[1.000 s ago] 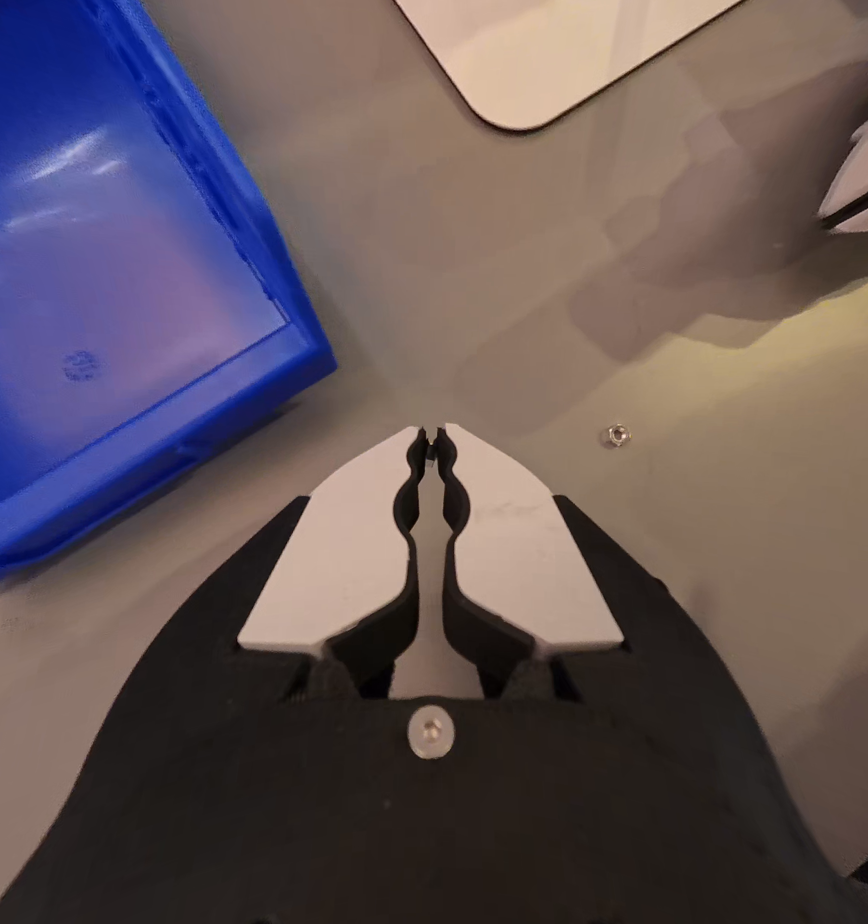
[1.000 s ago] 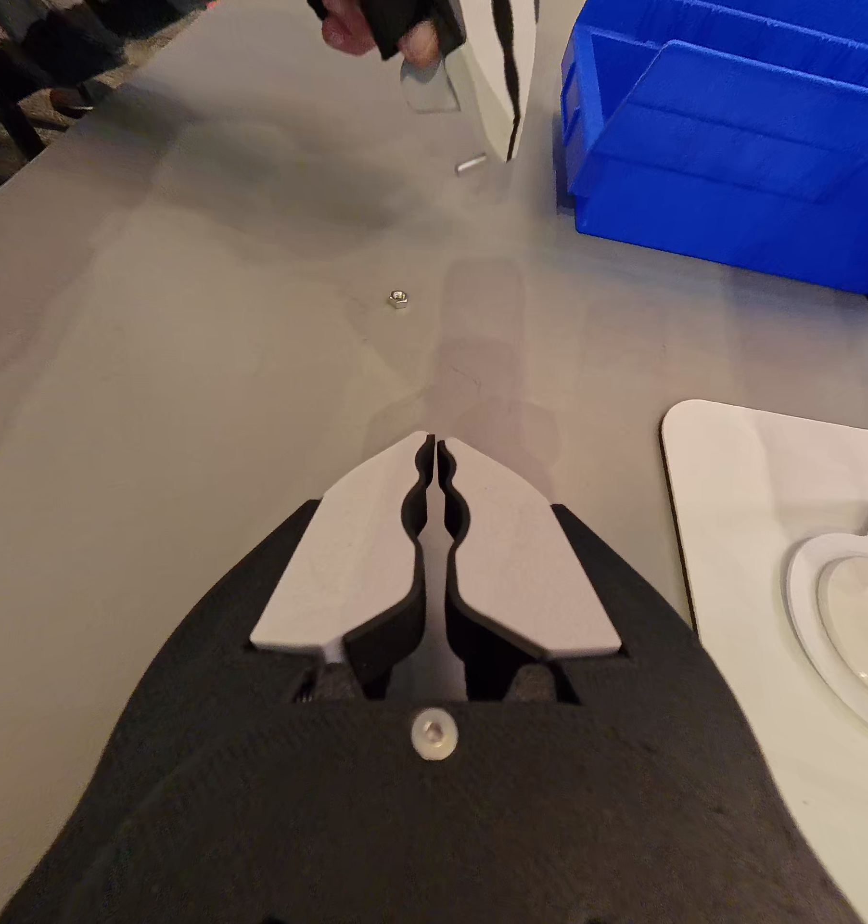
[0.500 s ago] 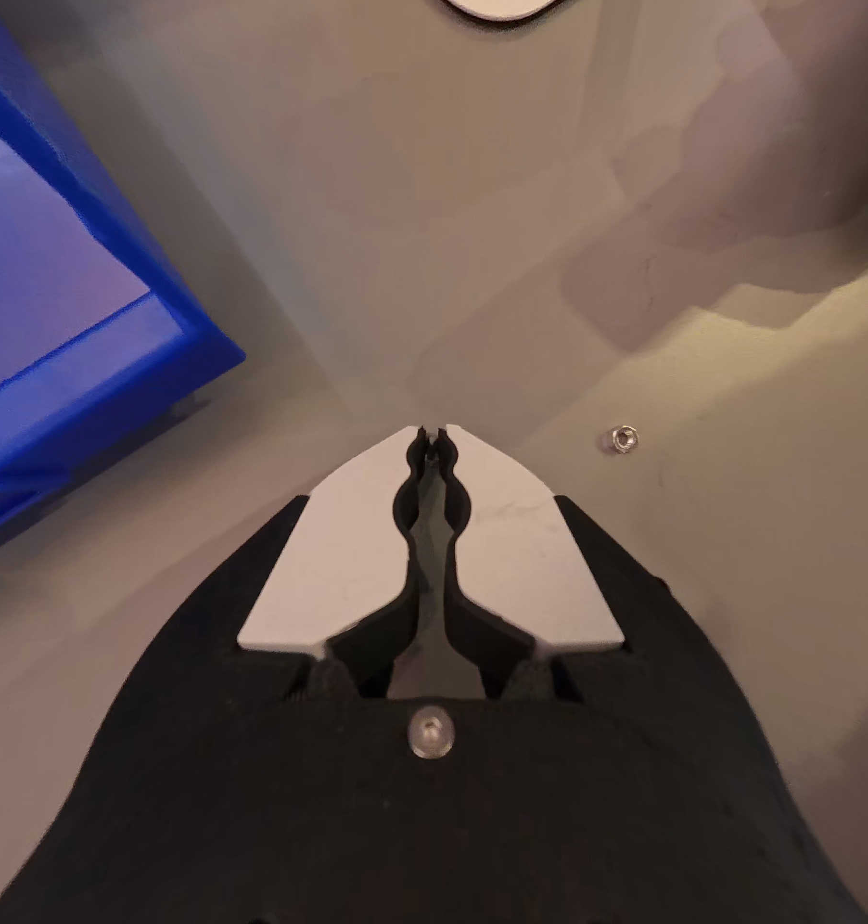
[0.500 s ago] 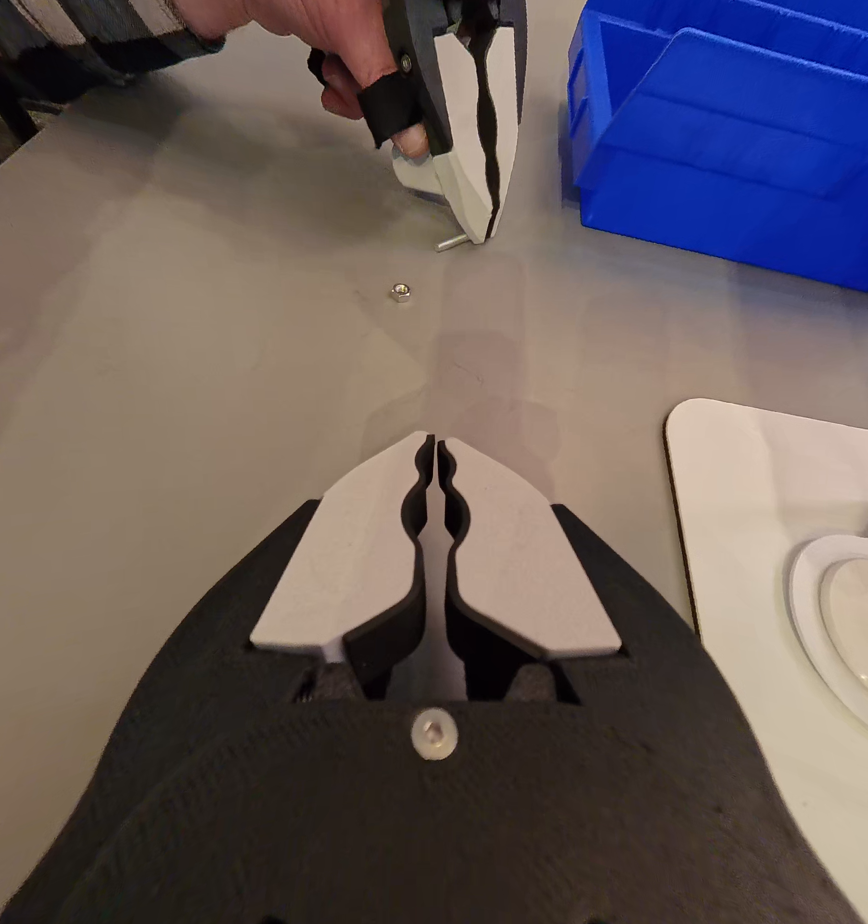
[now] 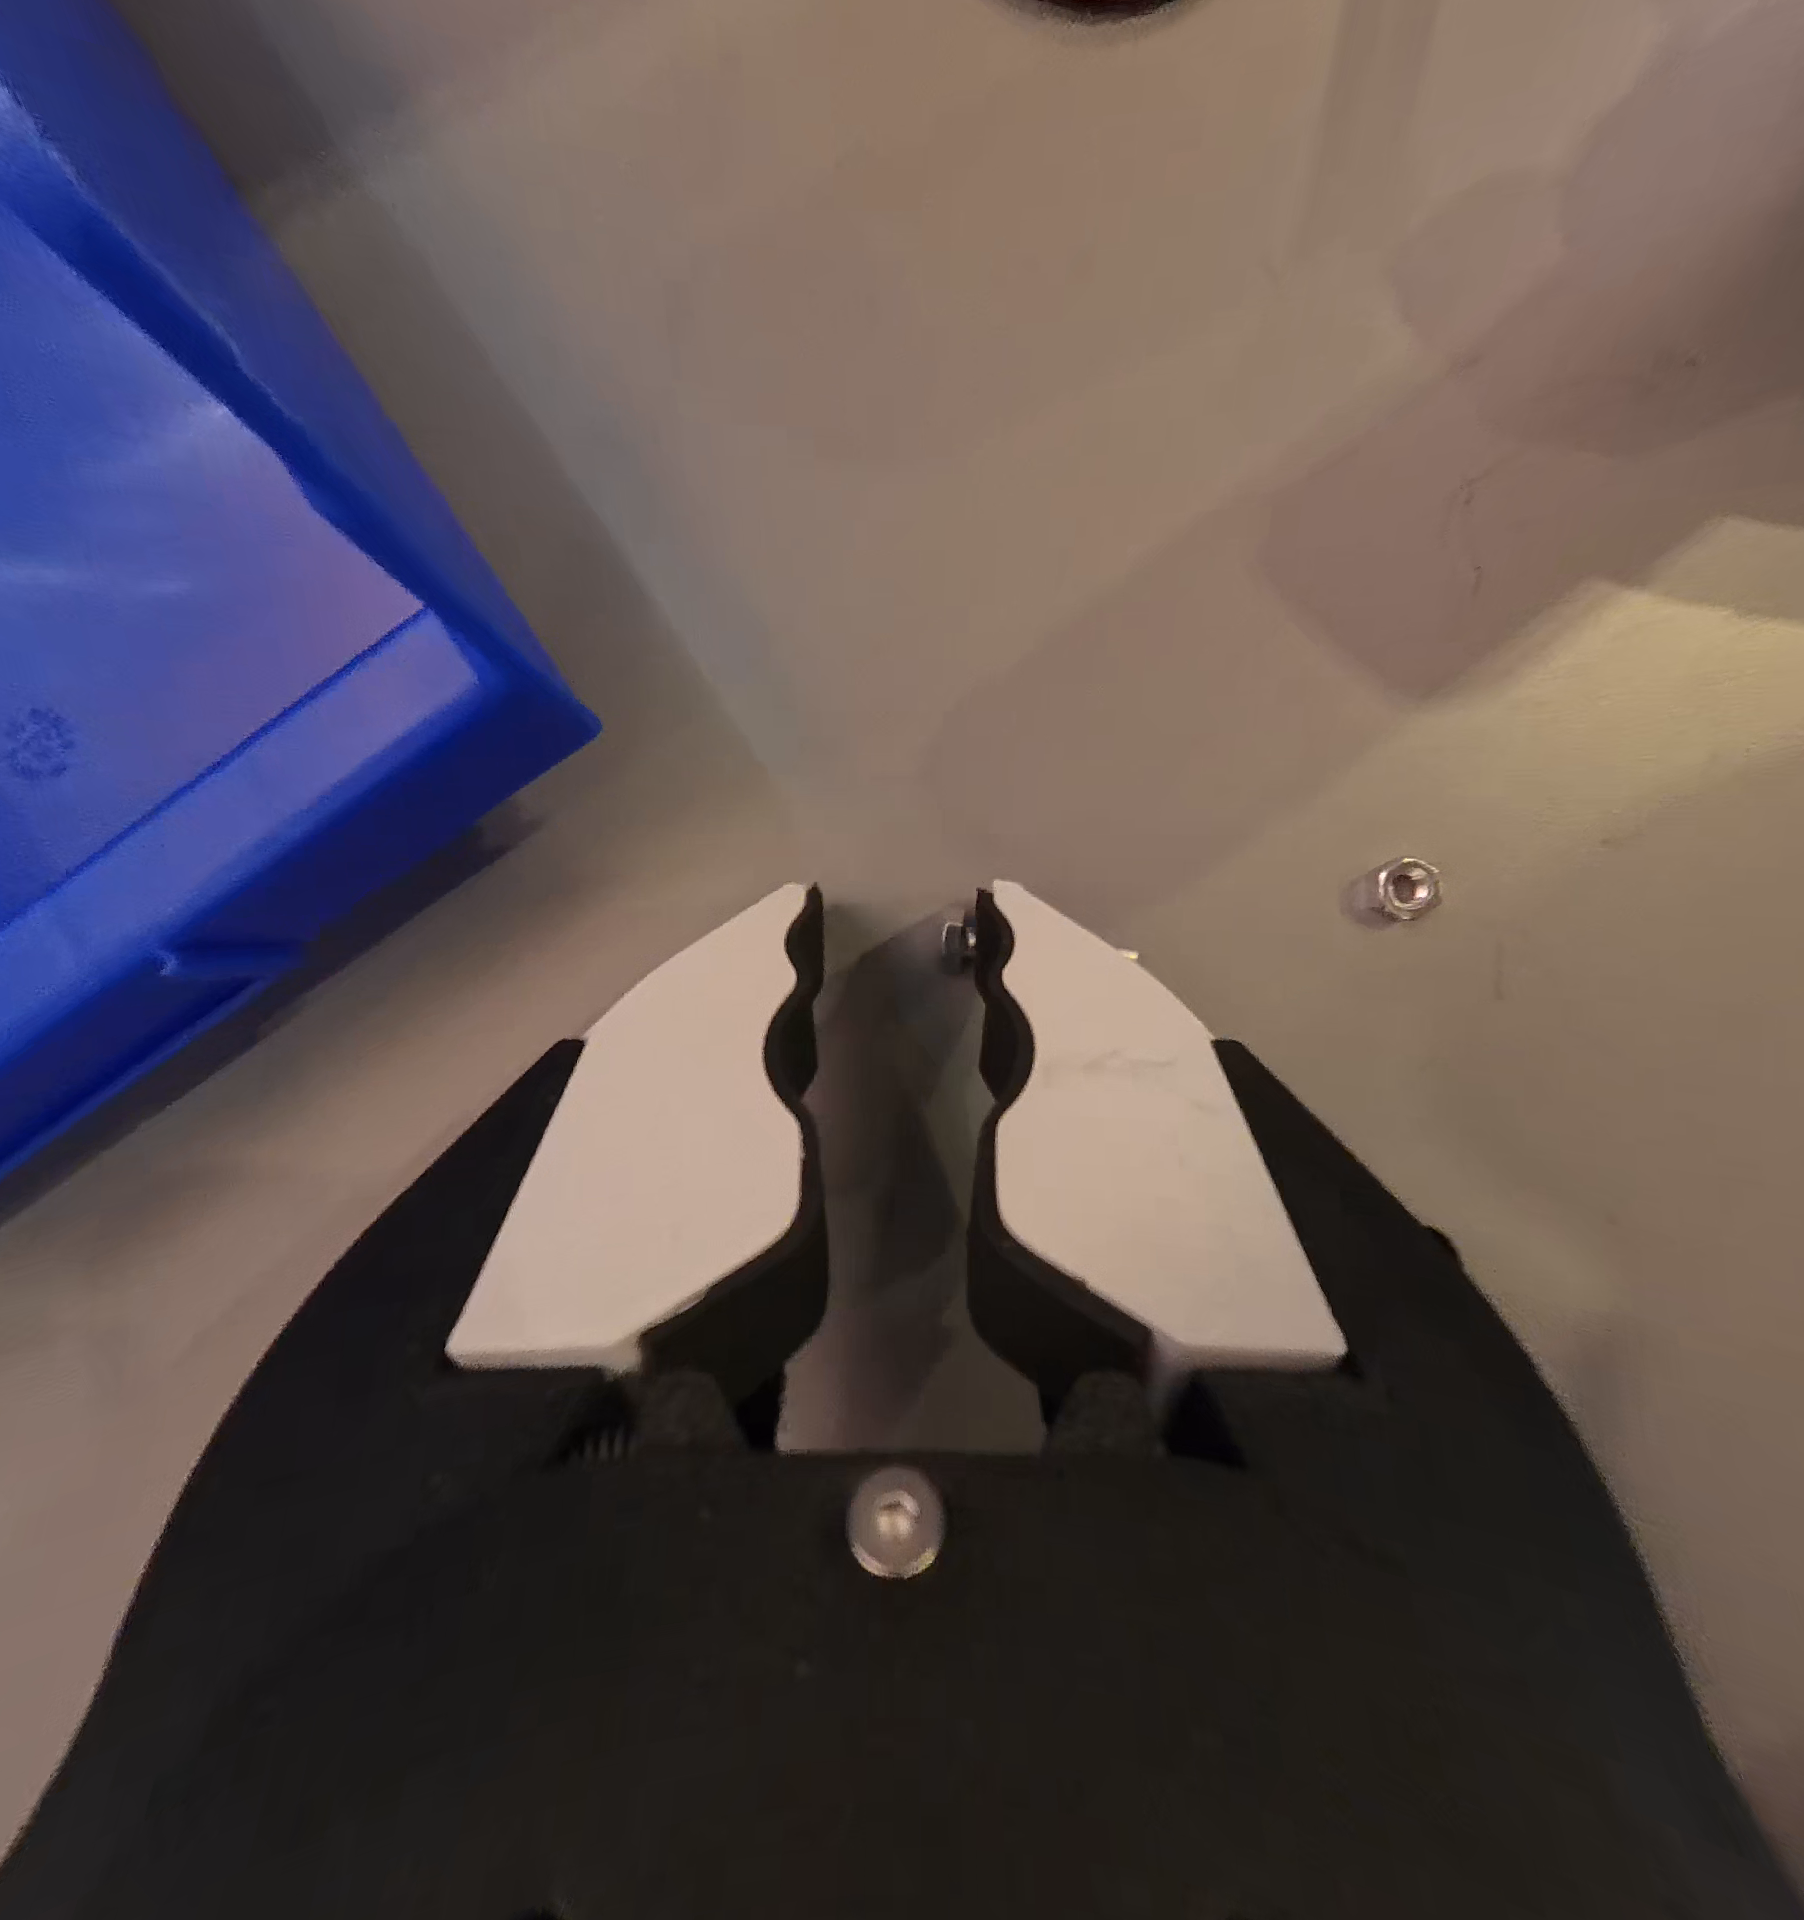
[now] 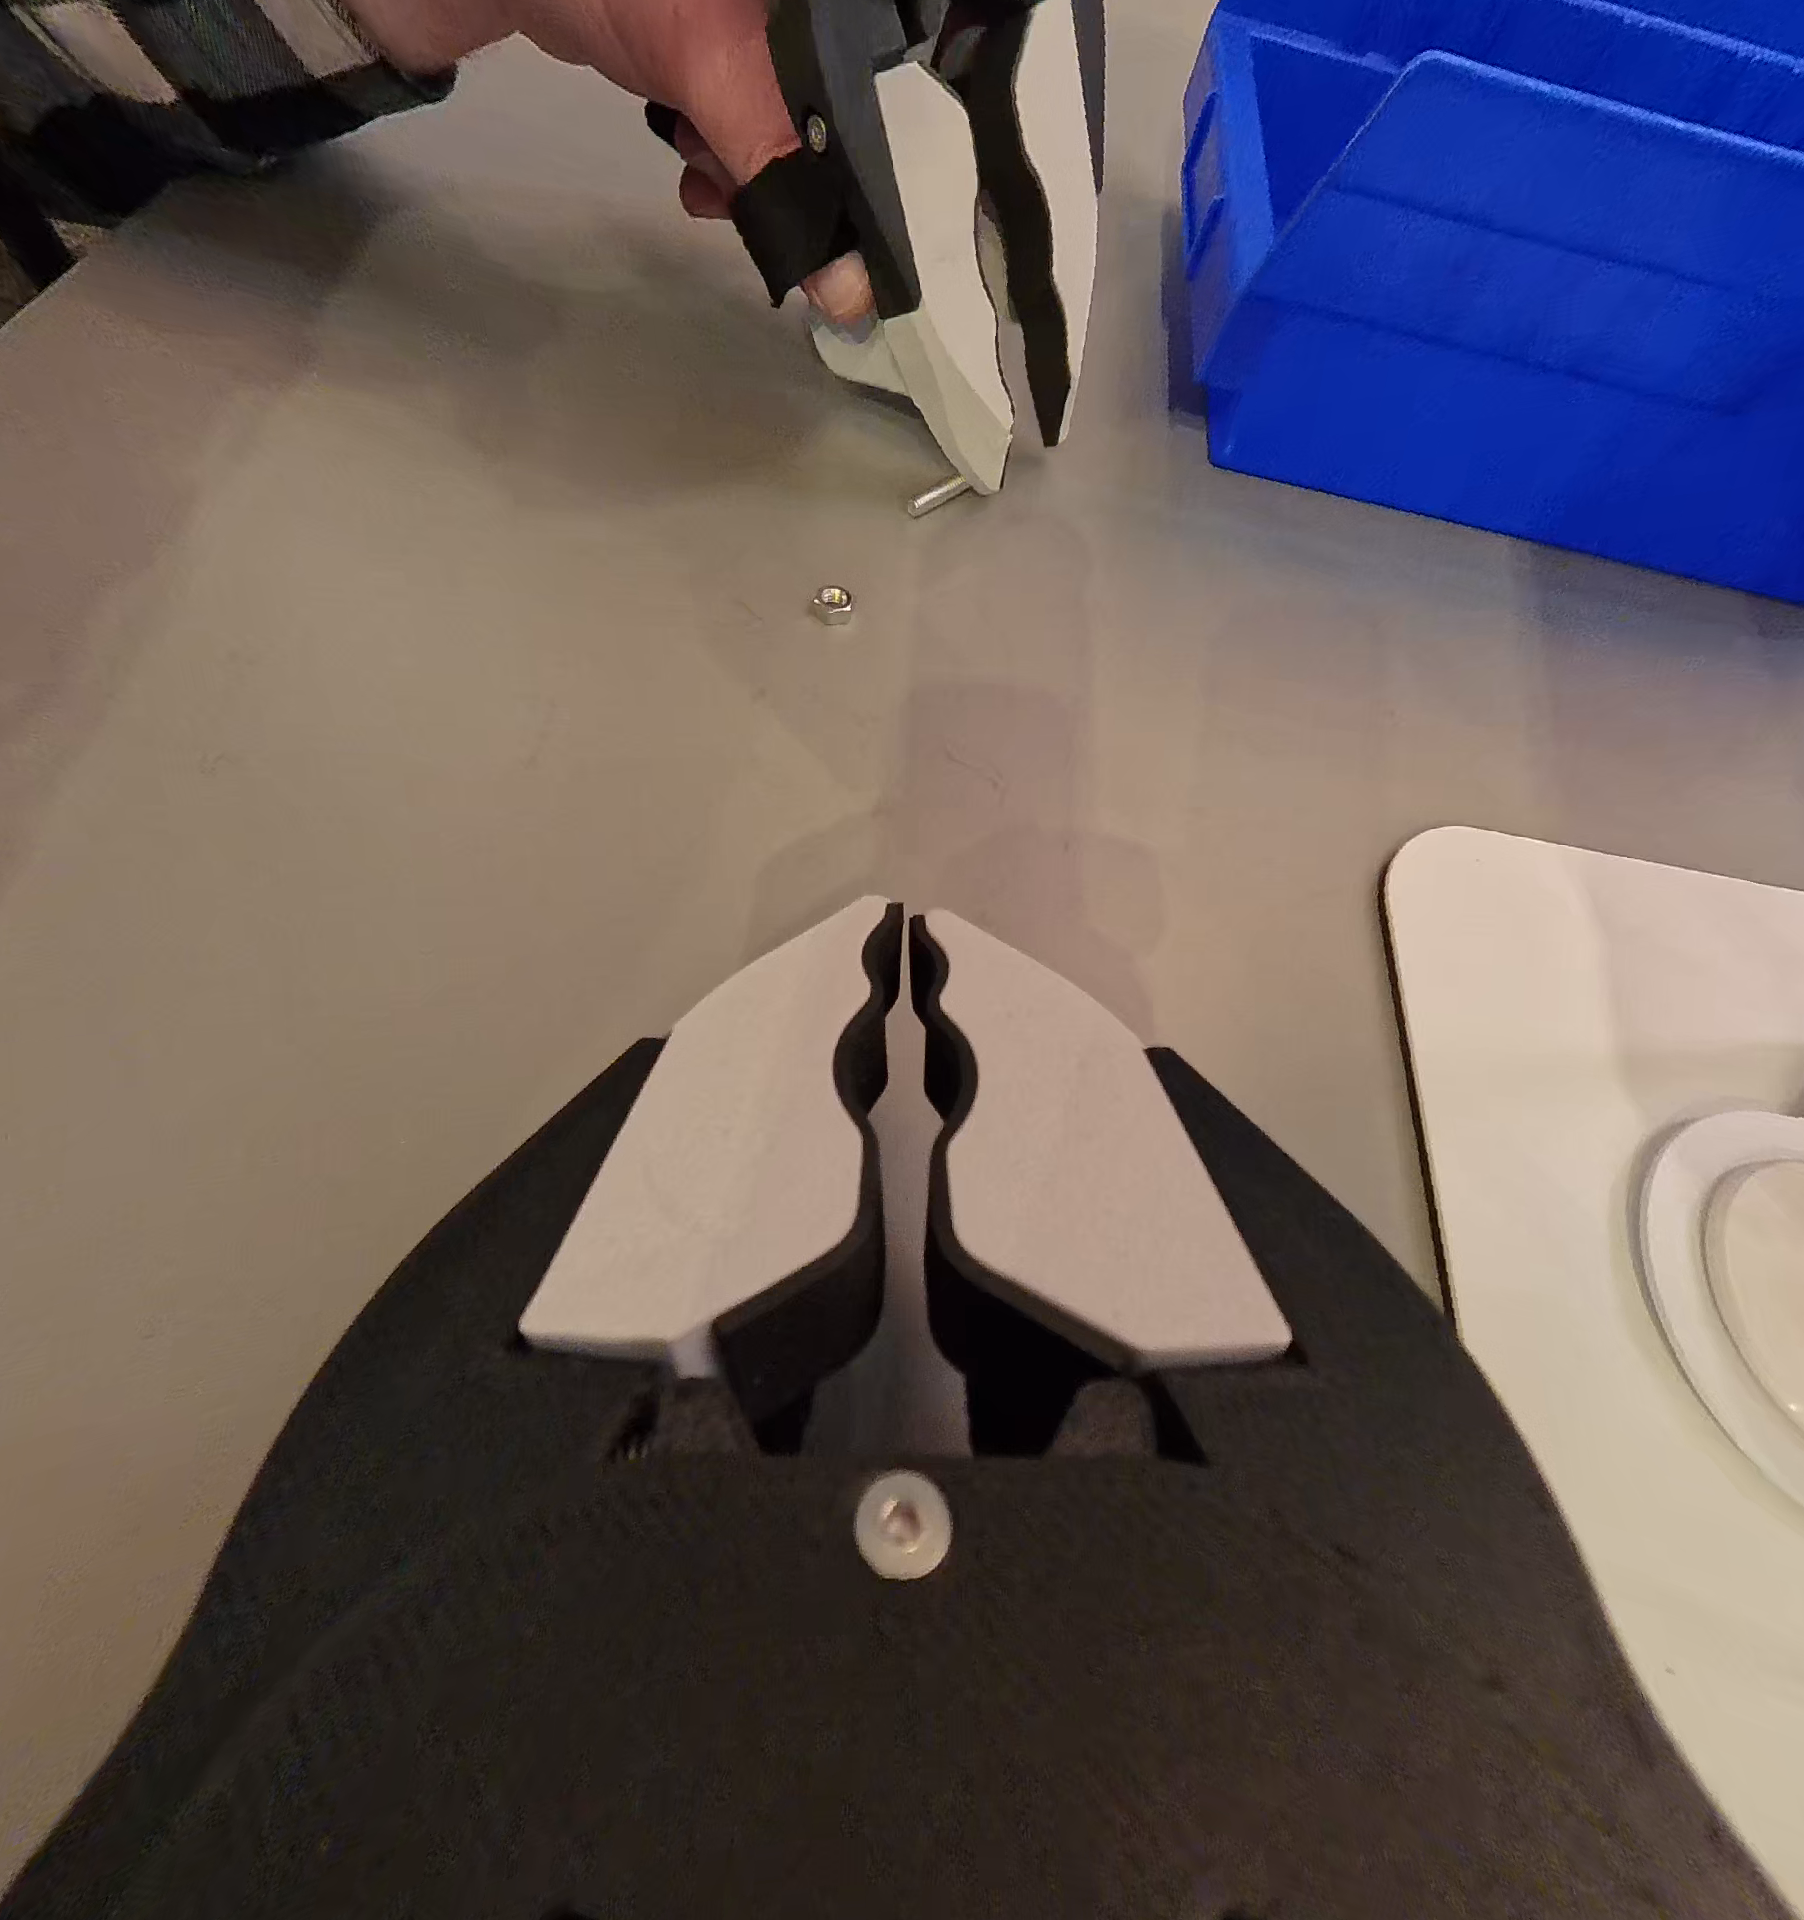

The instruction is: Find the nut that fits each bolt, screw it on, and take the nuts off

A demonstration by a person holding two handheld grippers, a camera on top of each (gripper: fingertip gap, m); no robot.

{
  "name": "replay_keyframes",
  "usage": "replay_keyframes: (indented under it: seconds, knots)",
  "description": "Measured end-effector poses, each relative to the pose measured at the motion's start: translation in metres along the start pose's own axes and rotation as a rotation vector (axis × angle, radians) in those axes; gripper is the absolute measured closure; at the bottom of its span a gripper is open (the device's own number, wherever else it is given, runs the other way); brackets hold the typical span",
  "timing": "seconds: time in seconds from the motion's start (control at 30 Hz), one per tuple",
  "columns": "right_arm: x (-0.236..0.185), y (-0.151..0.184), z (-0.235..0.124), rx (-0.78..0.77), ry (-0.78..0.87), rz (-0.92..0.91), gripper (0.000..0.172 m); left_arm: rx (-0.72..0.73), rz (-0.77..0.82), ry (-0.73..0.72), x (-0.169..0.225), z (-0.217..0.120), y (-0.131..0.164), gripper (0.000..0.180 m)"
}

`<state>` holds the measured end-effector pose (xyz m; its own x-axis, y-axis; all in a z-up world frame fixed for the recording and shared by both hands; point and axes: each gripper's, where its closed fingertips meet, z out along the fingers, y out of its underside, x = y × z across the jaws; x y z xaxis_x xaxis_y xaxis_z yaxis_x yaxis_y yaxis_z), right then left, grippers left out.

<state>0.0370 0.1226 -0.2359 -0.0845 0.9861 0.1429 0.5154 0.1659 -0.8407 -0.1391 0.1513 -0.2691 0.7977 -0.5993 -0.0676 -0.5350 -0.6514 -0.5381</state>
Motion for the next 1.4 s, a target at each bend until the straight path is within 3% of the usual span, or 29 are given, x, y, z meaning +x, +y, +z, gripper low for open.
replay_keyframes:
  seconds: [1.03,1.2,1.4]
  knots:
    - [0.004,-0.011,0.002,0.045,0.035,0.038,0.167,0.027,0.100,-0.181,-0.026,-0.013,-0.003,0.153]
    - [0.002,-0.034,0.025,0.037,0.114,0.005,0.162,0.070,0.198,-0.262,-0.034,-0.015,-0.008,0.153]
    - [0.001,-0.062,0.079,0.005,0.155,-0.008,0.151,0.112,0.169,-0.289,-0.046,-0.018,-0.001,0.153]
